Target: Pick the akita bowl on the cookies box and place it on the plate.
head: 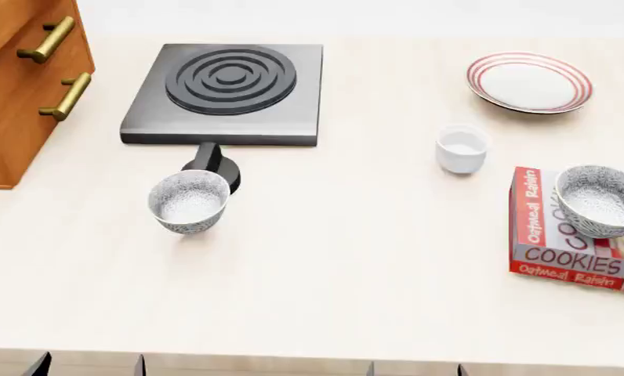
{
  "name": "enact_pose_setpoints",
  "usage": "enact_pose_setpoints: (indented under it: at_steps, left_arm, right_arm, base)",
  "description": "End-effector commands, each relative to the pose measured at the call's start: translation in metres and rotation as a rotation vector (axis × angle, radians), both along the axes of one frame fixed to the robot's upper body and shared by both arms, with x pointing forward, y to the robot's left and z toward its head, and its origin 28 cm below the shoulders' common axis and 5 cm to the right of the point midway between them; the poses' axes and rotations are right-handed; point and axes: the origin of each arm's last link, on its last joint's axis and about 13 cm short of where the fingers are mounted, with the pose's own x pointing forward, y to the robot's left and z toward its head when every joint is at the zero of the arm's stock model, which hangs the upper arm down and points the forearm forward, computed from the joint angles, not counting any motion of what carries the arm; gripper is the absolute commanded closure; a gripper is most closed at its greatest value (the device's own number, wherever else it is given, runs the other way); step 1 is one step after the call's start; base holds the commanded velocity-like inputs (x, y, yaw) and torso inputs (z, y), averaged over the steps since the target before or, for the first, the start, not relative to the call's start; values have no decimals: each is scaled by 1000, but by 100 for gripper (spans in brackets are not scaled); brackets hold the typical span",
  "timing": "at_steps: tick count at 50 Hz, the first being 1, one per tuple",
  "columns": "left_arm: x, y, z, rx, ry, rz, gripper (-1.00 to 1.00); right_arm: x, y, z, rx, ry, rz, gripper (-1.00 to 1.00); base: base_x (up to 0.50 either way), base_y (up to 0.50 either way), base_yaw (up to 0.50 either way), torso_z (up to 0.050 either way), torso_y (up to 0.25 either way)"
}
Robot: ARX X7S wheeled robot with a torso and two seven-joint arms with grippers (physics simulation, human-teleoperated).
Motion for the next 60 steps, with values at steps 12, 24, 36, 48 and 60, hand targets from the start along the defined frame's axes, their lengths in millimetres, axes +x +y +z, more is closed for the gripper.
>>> enact_pose_setpoints:
  at_steps: [12, 24, 36, 48, 60]
  left_arm:
    - [1, 3, -1, 6, -1, 28, -100]
    - [6, 13, 52, 16, -209, 74, -100]
    - [-1, 20, 106, -4, -336, 91, -100]
    - [0, 21, 102, 2, -338, 109, -100]
    - [-3, 21, 99, 6, -340, 107, -100]
  right_arm:
    - [-2, 3, 1, -9, -17, 30, -100]
    - [-2, -4, 56, -10, -227, -39, -100]
    - [-16, -10, 109, -31, -421, -65, -100]
    - [-16, -11, 108, -15, -418, -58, -100]
    - [-19, -12, 108, -22, -444, -52, -100]
  base:
    - [0, 0, 0, 0, 0]
    - [234, 0, 0, 0, 0]
    - [500, 0, 0, 0, 0]
    - [500, 0, 0, 0, 0]
    - [500, 0, 0, 0, 0]
